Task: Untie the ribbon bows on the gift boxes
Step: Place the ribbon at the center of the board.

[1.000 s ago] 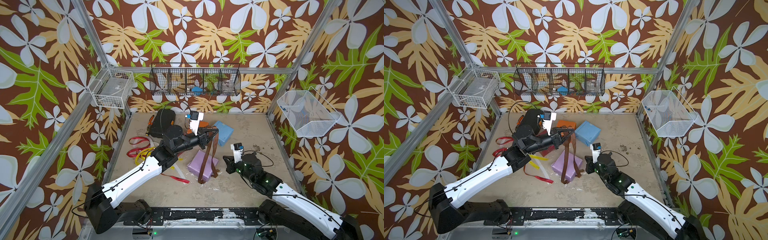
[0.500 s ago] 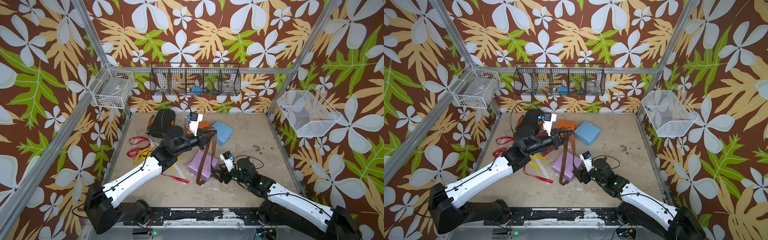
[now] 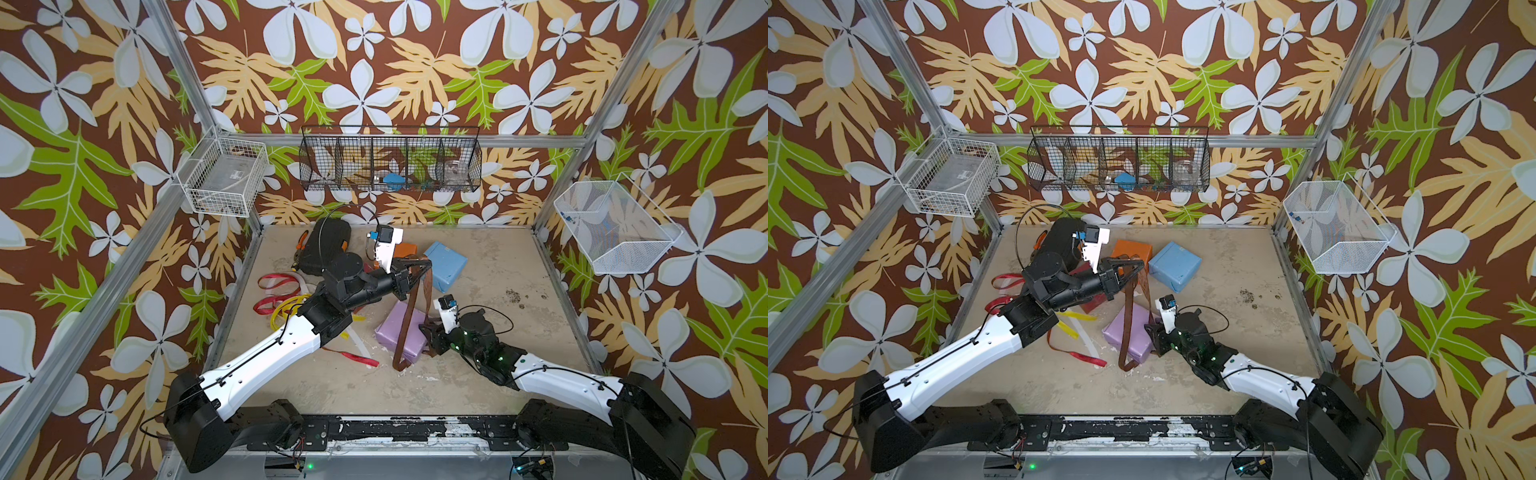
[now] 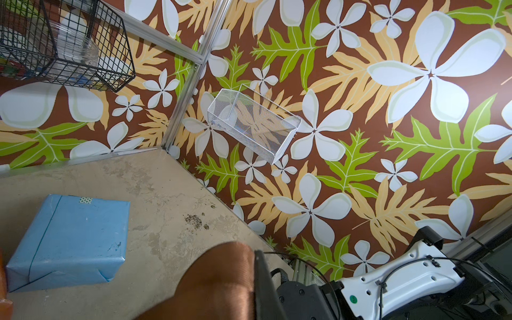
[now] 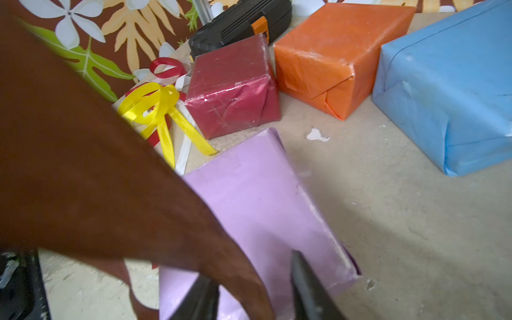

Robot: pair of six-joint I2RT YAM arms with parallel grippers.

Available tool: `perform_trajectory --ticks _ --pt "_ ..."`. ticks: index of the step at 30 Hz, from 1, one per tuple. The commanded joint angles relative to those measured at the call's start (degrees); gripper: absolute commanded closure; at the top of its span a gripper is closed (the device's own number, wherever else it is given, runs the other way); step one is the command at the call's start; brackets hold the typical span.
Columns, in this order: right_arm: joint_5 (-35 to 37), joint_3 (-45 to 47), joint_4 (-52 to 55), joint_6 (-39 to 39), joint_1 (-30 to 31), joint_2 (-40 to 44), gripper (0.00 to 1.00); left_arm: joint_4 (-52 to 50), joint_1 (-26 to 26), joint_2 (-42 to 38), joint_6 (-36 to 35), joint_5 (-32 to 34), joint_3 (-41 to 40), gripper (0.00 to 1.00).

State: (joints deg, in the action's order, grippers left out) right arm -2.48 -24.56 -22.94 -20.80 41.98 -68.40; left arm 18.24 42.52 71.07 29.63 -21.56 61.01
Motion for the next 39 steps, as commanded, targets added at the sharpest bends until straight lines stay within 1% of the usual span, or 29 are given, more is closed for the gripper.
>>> perform_trajectory --ticks 1,3,7,9,11,13,16,17,20,23,26,28,30,32,34,37,39 --pt "7.24 -0.94 -1.84 -0.73 -0.40 -0.45 0.99 1.28 -0.24 -0.99 -0.39 0.18 -0.73 1.00" --pt "8.14 -1.23 -0.91 -0.80 -1.62 1.04 1.00 1.14 -0.54 -1.51 -0.45 1.17 -1.63 1.00" --pt "6.22 -3.48 3.06 -0.52 -8.23 6.07 1.00 0.81 -2.82 -2.57 0.41 3.04 -3.73 1.00" --pt "6.08 -6.83 6.36 1.44 -10.40 9.11 1.00 1.17 -4.22 -3.01 1.44 2.48 -4.46 1.00" --pt "6.96 -11.63 10.48 4.14 -10.67 11.96 1.00 0.64 -4.64 -3.67 1.35 2.32 -4.33 1.00" --pt "6.21 -16.84 14.45 5.30 -10.68 13.65 1.00 -0.79 -4.64 -4.24 0.77 2.15 -3.44 1.00" --pt "2.28 -23.08 18.70 5.23 -10.69 14.79 1.00 -3.49 -4.64 -4.86 0.25 2.00 -1.47 1.00" --pt "-0.40 -24.81 19.79 5.02 -10.69 14.95 1.00 -4.24 -4.64 -5.02 0.25 1.48 -0.50 1.00" --pt "-5.13 -27.41 20.55 3.66 -10.42 14.94 1.00 -4.73 -4.64 -5.66 0.99 0.15 2.21 1.00" --pt "-9.47 -28.77 20.90 3.49 -10.04 13.87 1.00 -6.62 -4.64 -6.11 0.45 0.52 6.30 1.00" --pt "-12.38 -28.90 20.53 3.57 -8.69 12.06 1.00 -11.28 -4.64 -5.85 -2.65 3.48 13.04 1.00" --pt "-13.36 -29.05 20.29 4.31 -6.70 10.40 1.00 -13.39 -4.73 -6.04 -4.83 6.40 17.52 1.00" --pt "-14.59 -28.90 19.41 4.70 -4.60 8.52 1.00 -14.38 -5.14 -6.54 -5.73 9.15 20.58 1.00" --pt "-16.10 -28.76 17.68 4.63 -2.34 6.56 1.00 -15.92 -6.27 -6.55 -6.29 10.56 23.57 1.00" --pt "-17.71 -29.03 15.88 4.69 0.19 3.85 0.99 -17.76 -7.70 -6.34 -6.87 12.40 25.69 1.00" --pt "-20.30 -29.22 12.56 3.63 3.82 -0.86 0.98 -20.13 -10.02 -6.11 -7.45 15.24 26.26 1.00" --pt "-21.47 -29.75 10.54 2.51 6.06 -4.18 0.98 -21.33 -13.06 -6.35 -7.40 17.23 25.89 1.00"
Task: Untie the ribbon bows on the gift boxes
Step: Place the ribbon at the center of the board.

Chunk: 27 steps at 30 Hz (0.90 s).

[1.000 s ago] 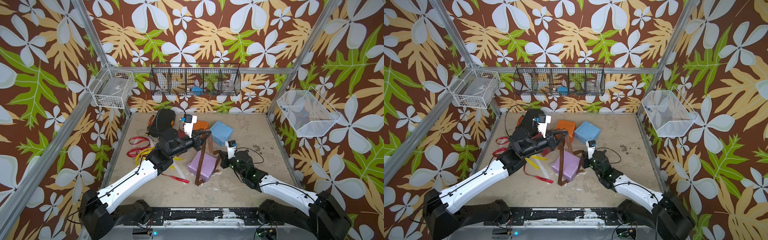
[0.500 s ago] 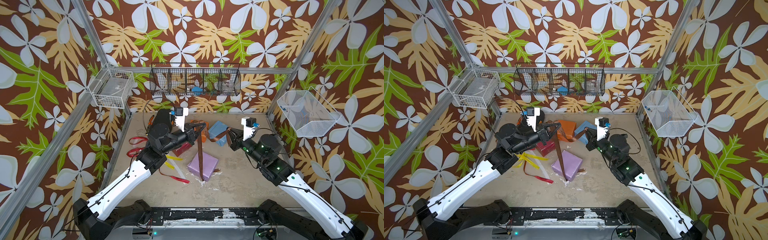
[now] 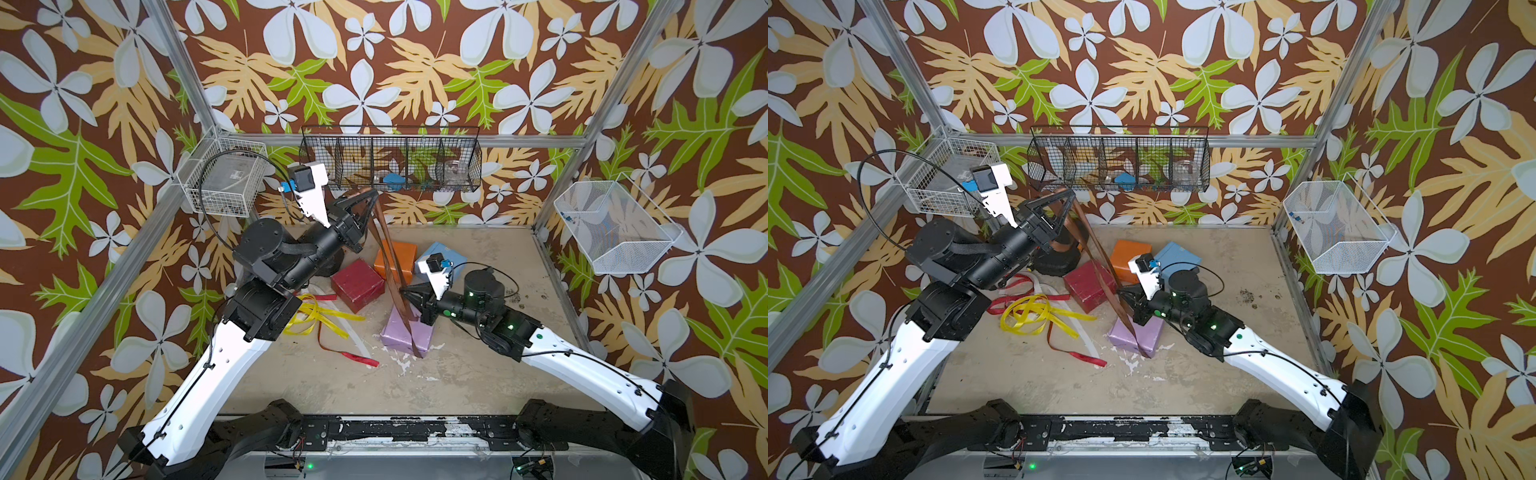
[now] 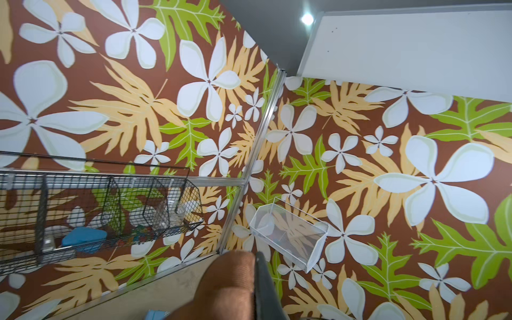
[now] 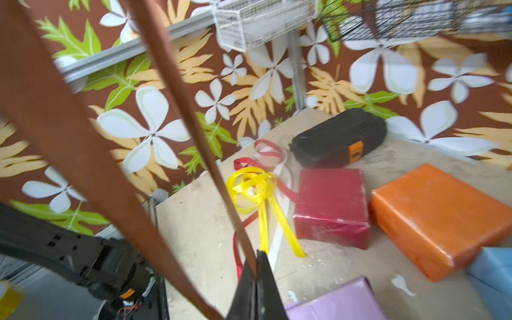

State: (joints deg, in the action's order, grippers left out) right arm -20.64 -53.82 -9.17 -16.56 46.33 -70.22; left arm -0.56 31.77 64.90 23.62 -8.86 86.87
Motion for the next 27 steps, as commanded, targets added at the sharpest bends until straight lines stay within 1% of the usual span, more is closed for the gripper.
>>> perform_trajectory --ticks 1,2,4,7,8,11,13,15,16,18,20,22,24,27 --pt "-4.45 -0.86 -4.00 -2.13 2.87 -4.44 0.99 -2.54 -4.65 -0.52 -0.79 4.73 -0.57 1.00" --pt "-5.48 -1.13 -5.06 -2.81 4.08 -6.24 0.99 -2.43 -6.97 -0.68 0.16 4.39 -0.80 1.00" --pt "-8.59 -1.92 -8.68 -4.76 6.68 -10.74 0.99 -2.26 -13.32 -0.34 2.74 0.38 -0.87 1.00" --pt "-12.92 -5.34 -12.09 -7.39 10.19 -17.65 1.00 -2.27 -20.74 1.45 5.65 -5.16 0.05 1.00" --pt "-14.69 -6.85 -12.69 -7.79 11.25 -19.98 1.00 -2.26 -22.06 1.93 5.78 -5.77 0.13 1.00" --pt "-16.35 -12.08 -13.16 -8.45 14.38 -26.65 1.00 -2.43 -25.28 3.54 5.85 -6.61 -0.25 1.00" --pt "-16.53 -15.70 -12.33 -8.44 15.79 -30.92 1.00 -2.42 -27.38 4.74 6.24 -8.06 -1.17 1.00" --pt "-15.65 -18.64 -10.21 -7.87 16.07 -34.24 0.99 -2.69 -28.36 5.40 5.46 -7.47 -3.02 1.00" --pt "-14.54 -19.74 -8.53 -7.04 16.03 -35.53 0.95 -2.61 -28.59 5.34 4.89 -6.78 -4.87 1.00" --pt "-9.11 -21.18 -4.58 -5.05 16.01 -36.80 0.81 -2.22 -28.60 4.70 3.58 -5.49 -8.88 1.00" --pt "-3.20 -21.43 -0.91 -2.85 15.99 -37.32 0.77 -1.59 -28.61 3.48 2.72 -3.02 -13.71 1.00" --pt "3.22 -21.15 3.34 -1.29 15.55 -37.28 0.59 -0.12 -28.61 1.76 2.70 -0.83 -19.42 1.00" --pt "8.86 -21.06 8.18 0.18 15.17 -36.65 0.47 1.52 -28.69 0.02 3.54 0.68 -24.93 1.00" --pt "17.45 -19.64 13.64 2.22 14.91 -34.02 0.24 4.49 -28.68 -2.80 5.37 3.37 -33.72 1.00"
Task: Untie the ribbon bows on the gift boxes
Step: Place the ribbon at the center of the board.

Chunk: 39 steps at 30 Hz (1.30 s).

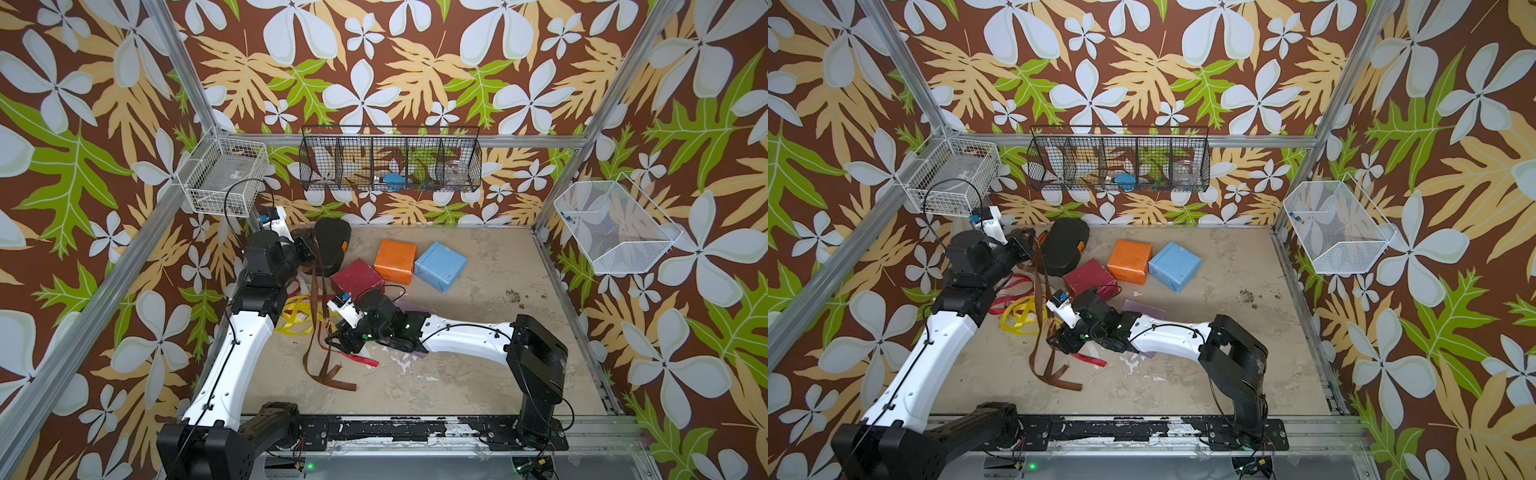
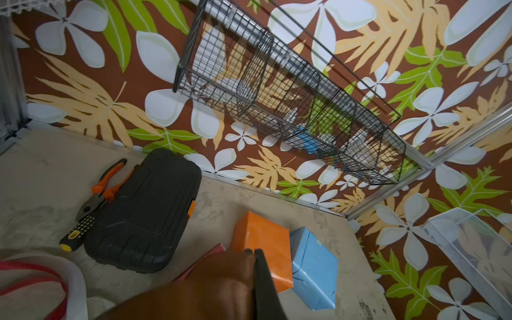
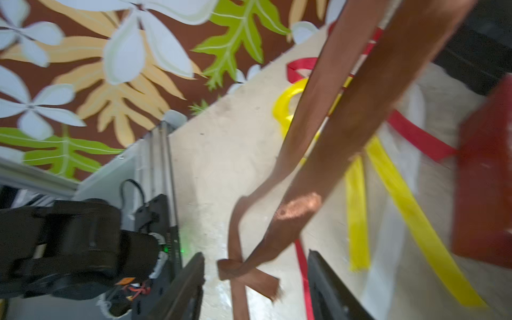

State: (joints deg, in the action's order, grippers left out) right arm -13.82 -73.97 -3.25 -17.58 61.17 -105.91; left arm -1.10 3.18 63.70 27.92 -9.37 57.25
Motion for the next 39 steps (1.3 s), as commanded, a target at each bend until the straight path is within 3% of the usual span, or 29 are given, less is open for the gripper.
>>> perform_trajectory --ticks 1,4,6,8,9,12,19,23,30,34,39 --pt "13.21 1.22 9.16 4.02 0.01 2.88 0.17 6.64 -0.08 -2.55 1.83 4.46 -7.39 1.00" --pt "19.68 2.90 12.44 5.20 -0.28 6.80 0.00 7.87 -0.07 -4.38 3.33 6.60 -14.94 1.00" --pt "21.91 4.81 12.82 5.37 -0.85 9.98 0.00 8.22 -0.02 -4.87 3.62 7.10 -18.96 1.00" --pt "21.78 6.91 12.52 5.19 -2.30 13.52 0.00 7.74 -0.07 -4.42 3.44 7.18 -22.10 0.88" --pt "21.65 7.86 12.41 4.98 -3.08 15.01 0.00 7.12 -0.05 -3.76 3.27 6.88 -23.09 0.78" --pt "22.12 10.94 12.02 4.58 -6.62 19.74 0.00 4.17 -0.02 -0.59 3.70 5.70 -23.26 0.02" --pt "19.92 18.20 11.86 2.41 -19.94 28.51 0.00 -4.66 -0.02 6.33 1.49 -0.06 -20.13 0.00" --pt "19.38 22.46 10.37 2.03 -26.05 33.12 0.00 -12.28 0.07 7.68 -3.10 2.35 -15.77 0.00" --pt "31.28 30.52 3.37 4.97 -35.17 34.57 0.00 -25.88 1.37 13.07 -10.78 4.70 -9.50 0.00" --pt "38.17 38.58 -7.32 7.99 -38.70 37.62 0.00 -34.05 7.96 20.35 -11.96 10.88 -3.88 0.00" --pt "45.91 50.82 -24.17 13.16 -42.29 40.69 0.00 -32.60 10.25 20.76 -11.22 10.42 -2.23 0.00"
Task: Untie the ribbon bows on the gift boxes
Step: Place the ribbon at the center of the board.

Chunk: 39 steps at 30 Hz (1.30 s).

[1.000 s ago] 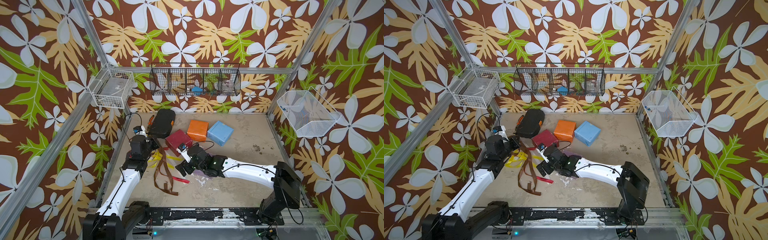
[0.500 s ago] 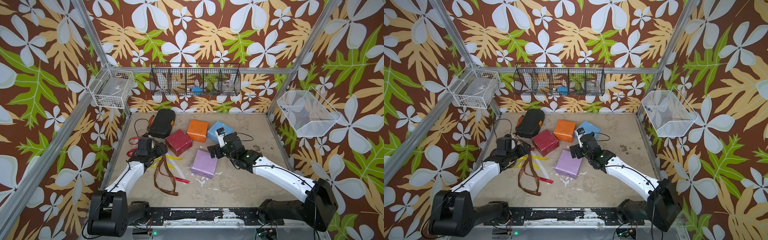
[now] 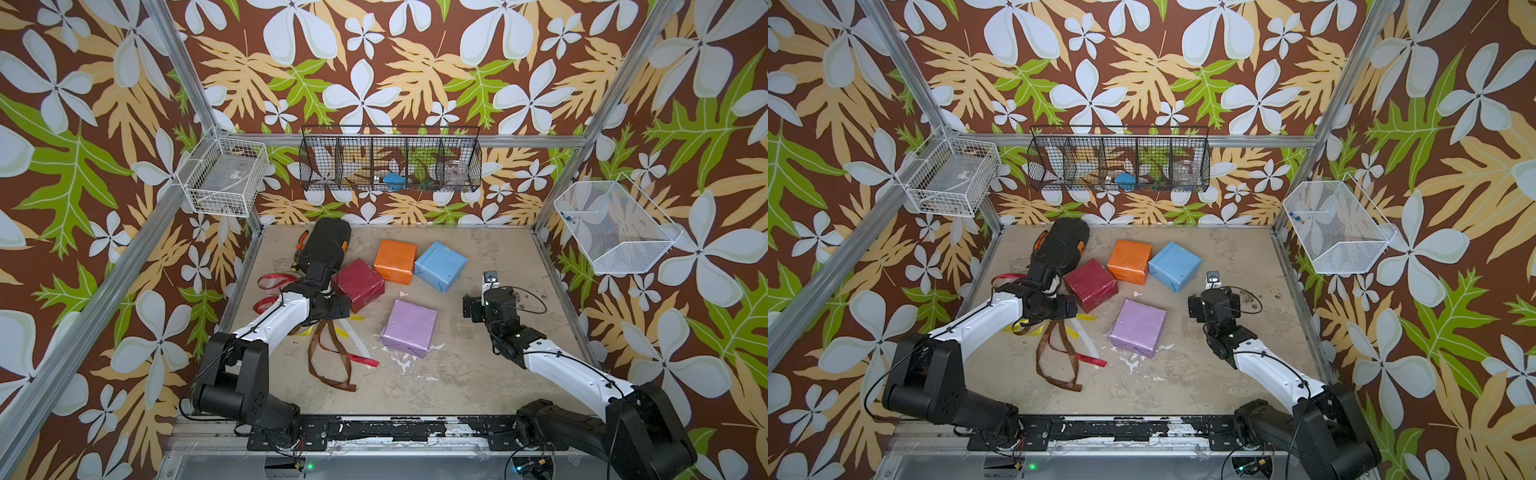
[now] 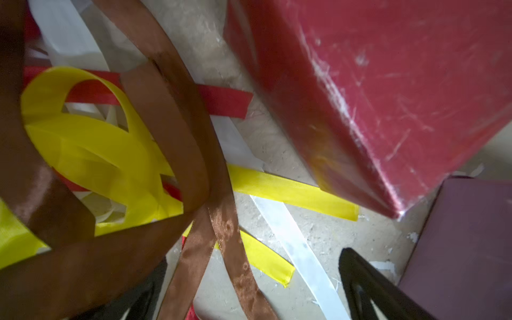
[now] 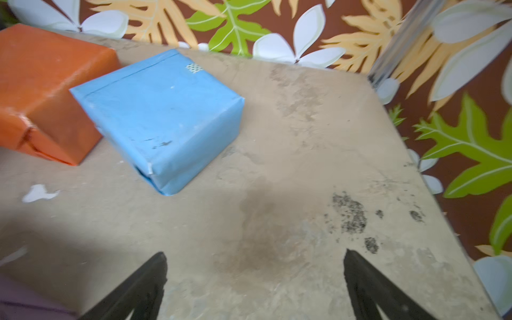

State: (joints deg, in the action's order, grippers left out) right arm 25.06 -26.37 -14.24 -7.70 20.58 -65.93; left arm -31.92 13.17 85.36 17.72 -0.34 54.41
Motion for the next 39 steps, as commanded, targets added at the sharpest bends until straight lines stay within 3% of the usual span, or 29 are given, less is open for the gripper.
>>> perform_trajectory --ticks 1,5,10,15,20,26,33,39 --pt "6.58 4.79 -15.50 3.61 -2.66 0.60 0.00 -1.40 0.26 -1.26 -1.12 0.92 0.97 0.00" --pt "7.71 9.36 -24.27 5.30 -5.08 -2.54 0.00 -2.60 0.23 1.30 -6.50 -6.08 4.85 0.00" --pt "7.46 11.69 -35.27 7.09 -6.95 -8.45 0.00 -0.66 -1.45 9.02 -6.11 3.67 8.14 0.00" --pt "3.81 11.81 -39.89 6.64 -10.24 -10.14 0.00 8.89 -6.43 9.10 -7.17 3.72 3.97 0.00" --pt "-5.43 9.44 -38.76 1.11 -18.23 -12.43 0.00 10.50 -13.11 11.51 -8.96 -7.96 4.28 0.00" --pt "-9.52 5.36 -40.21 2.04 -19.10 -19.12 0.00 7.27 -14.26 18.61 -7.72 -10.91 8.34 0.00" --pt "-10.75 8.09 -45.09 2.84 -18.81 -18.51 0.00 20.35 -14.27 7.58 -6.60 -7.73 0.23 0.00" --pt "-12.13 8.63 -45.98 3.20 -18.82 -18.38 0.00 22.58 -14.23 -3.12 -6.32 -9.62 -3.62 0.00"
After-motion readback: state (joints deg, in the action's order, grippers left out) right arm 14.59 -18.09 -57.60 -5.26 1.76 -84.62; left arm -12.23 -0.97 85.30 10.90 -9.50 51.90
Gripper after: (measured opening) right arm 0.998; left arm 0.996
